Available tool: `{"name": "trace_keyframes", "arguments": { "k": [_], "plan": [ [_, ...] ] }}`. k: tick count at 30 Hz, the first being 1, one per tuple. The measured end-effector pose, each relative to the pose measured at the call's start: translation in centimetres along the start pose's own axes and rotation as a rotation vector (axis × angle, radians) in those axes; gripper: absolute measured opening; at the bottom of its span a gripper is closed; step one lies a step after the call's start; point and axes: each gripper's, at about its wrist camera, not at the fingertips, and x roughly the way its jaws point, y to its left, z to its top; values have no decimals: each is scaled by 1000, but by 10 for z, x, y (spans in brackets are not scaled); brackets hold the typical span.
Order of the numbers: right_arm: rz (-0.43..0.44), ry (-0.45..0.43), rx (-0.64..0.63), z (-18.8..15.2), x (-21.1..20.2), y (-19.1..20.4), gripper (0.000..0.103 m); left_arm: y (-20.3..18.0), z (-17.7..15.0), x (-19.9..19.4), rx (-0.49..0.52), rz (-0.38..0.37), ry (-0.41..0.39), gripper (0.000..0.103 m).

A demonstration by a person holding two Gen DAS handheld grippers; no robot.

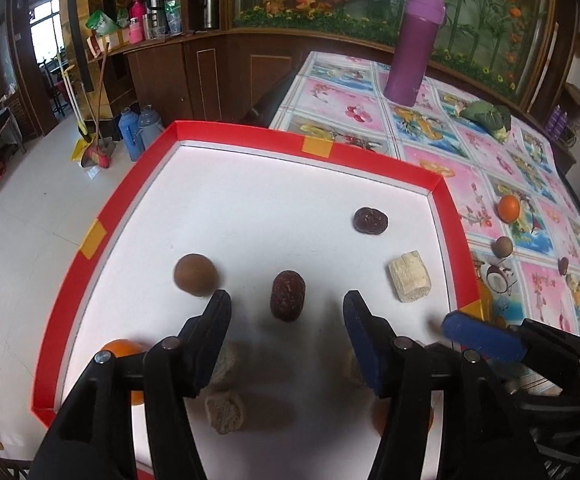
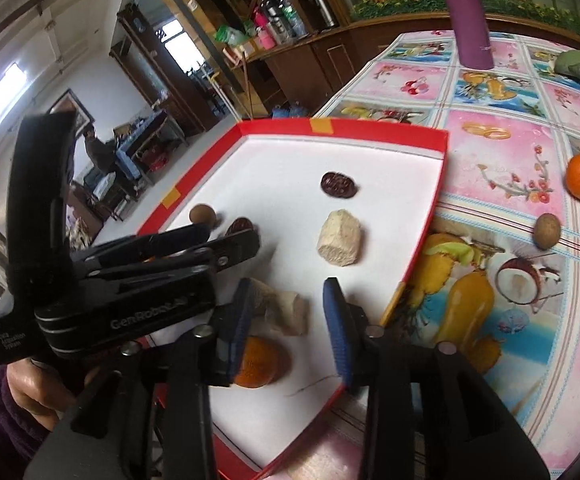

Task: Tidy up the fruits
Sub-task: 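Open both tools to drop the date and cookie into the tray, then grasp a brown round nut with the left tool while the right tool grasps a beige cookie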

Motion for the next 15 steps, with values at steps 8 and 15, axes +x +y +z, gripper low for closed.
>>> {"name": "trace_keyframes", "arguments": {
  "k": [8, 15],
  "plan": [
    [-20, -112, 5, 0, -41, -23, 42, -13, 3, -17, 26, -2, -32, 58],
    [-132, -208, 121, -9, -100, -88, 42, -44, 5, -22, 82, -39, -42, 58]
  ]
}}
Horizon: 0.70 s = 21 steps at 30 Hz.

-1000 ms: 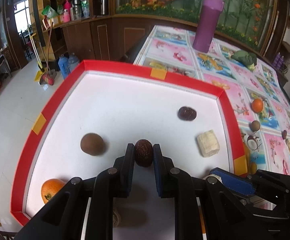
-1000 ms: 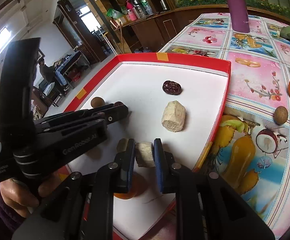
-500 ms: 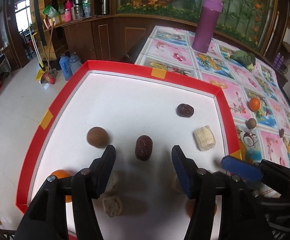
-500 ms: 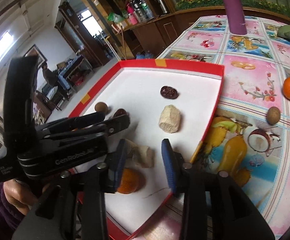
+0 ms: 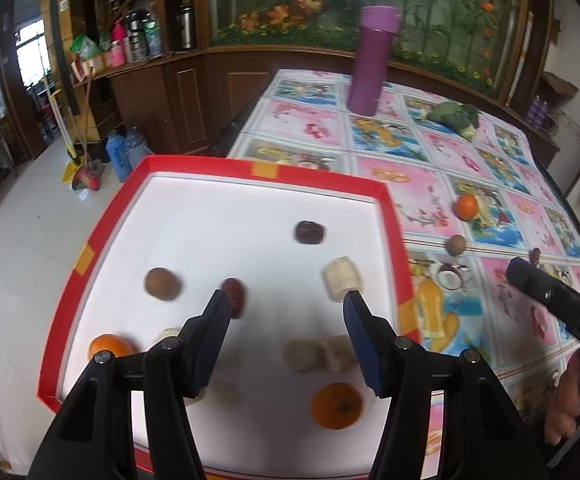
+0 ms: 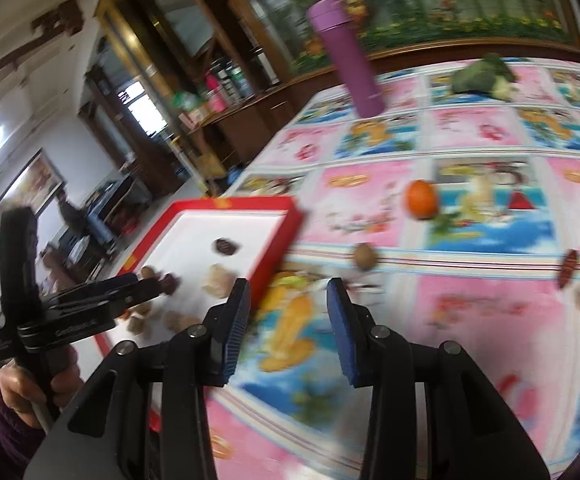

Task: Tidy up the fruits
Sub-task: 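Grasp a brown round nut with the left tool while the right tool grasps a beige cookie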

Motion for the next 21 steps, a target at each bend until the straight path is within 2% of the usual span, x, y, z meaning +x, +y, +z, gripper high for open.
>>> {"name": "trace_keyframes", "arguments": {
  "k": [5, 10, 16, 18, 21],
  "plan": [
    [-129, -64, 61, -1, -48, -57, 42, -34, 6, -2, 69, -34, -12, 58],
    [-279, -66, 75, -7, -84, -104, 42, -67, 8, 4, 141, -67, -7, 59],
    [-394, 37, 40, -8, -81, -132, 42, -103, 5, 20, 208, -90, 28, 59],
    [-435, 39, 29, -8, -77, -135, 42, -110, 7, 22, 223, -90, 30, 59],
    [-418, 51, 22, -6, -70, -135, 42, -120, 12, 27, 238, -96, 32, 59]
  ]
}}
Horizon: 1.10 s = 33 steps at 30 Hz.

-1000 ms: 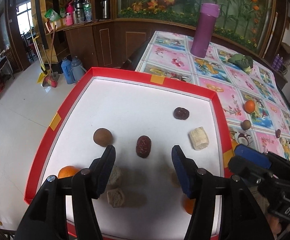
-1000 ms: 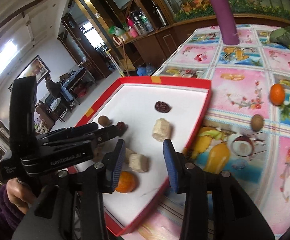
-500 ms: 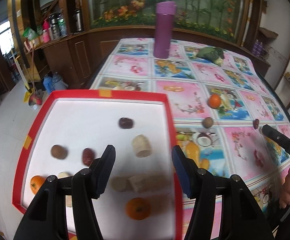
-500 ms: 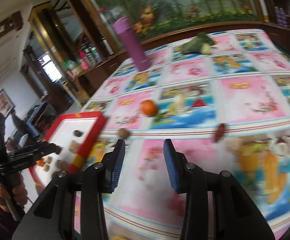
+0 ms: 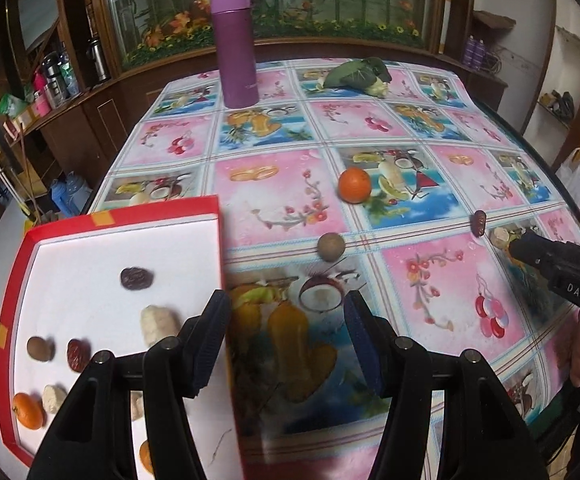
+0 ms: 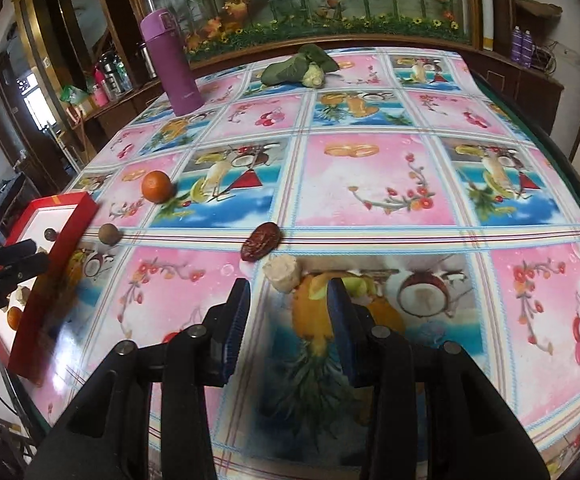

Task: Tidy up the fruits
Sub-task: 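Grasp a brown round nut with the left tool while the right tool grasps a beige cookie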

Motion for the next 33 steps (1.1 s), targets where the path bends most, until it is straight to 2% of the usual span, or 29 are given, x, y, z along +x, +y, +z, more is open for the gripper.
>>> {"name": "trace_keyframes", "arguments": {
  "k": [4, 11, 13, 17, 25, 29, 31, 33],
  "plan": [
    [-53, 9, -33, 4, 10, 8, 42, -6, 8, 11, 13, -10, 12, 59],
    [-92, 33, -62, 6, 21, 15, 40, -6, 17, 33, -10, -25, 47, 59],
    [-106, 33, -64, 6, 22, 16, 35, -6, 19, 38, -20, -32, 56, 59],
    [-103, 28, -29, 6, 21, 9, 25, -9, 26, 46, -25, -37, 63, 59],
    [-88, 25, -14, 7, 20, 6, 24, -17, 33, 67, -2, -24, 80, 58],
    [-88, 25, -14, 7, 20, 5, 24, -18, 30, 72, 5, -45, 81, 34],
    [-86, 25, -12, 7, 20, 5, 24, -21, 31, 72, 15, -62, 76, 25],
    [-85, 25, -11, 7, 20, 4, 23, -22, 31, 73, 20, -70, 68, 22]
  ]
}}
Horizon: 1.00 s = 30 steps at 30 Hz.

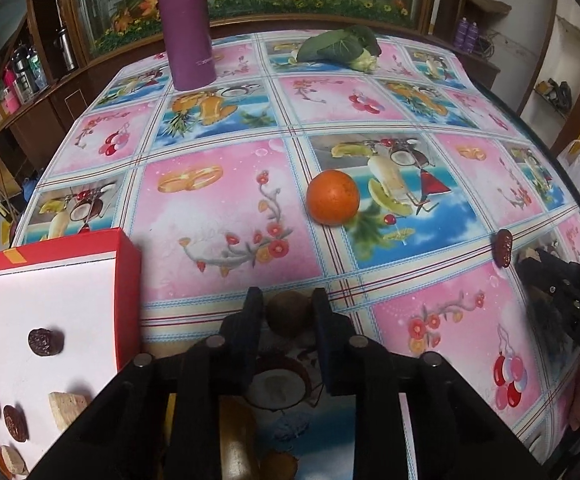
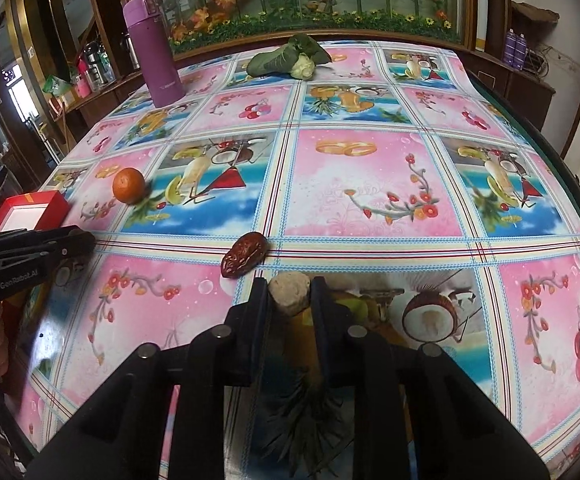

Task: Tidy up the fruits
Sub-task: 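Grasp a brown round nut with the left tool while the right tool grasps a beige cookie, then carry the brown nut and the beige cookie over the red tray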

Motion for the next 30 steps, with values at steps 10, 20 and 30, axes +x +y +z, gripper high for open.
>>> {"name": "trace_keyframes", "arguments": {
  "k": [10, 20, 30],
  "plan": [
    [10, -21, 35, 0, -4, -4, 23, -2, -7, -19, -6, 12, -33, 21],
    [8, -136, 84, 3, -23, -11, 23, 3, -28, -81, -34, 64, -174, 21],
    [-11, -167, 133, 5, -25, -14, 23, 23, -46, -110, -76, 108, -238, 21]
  ]
}}
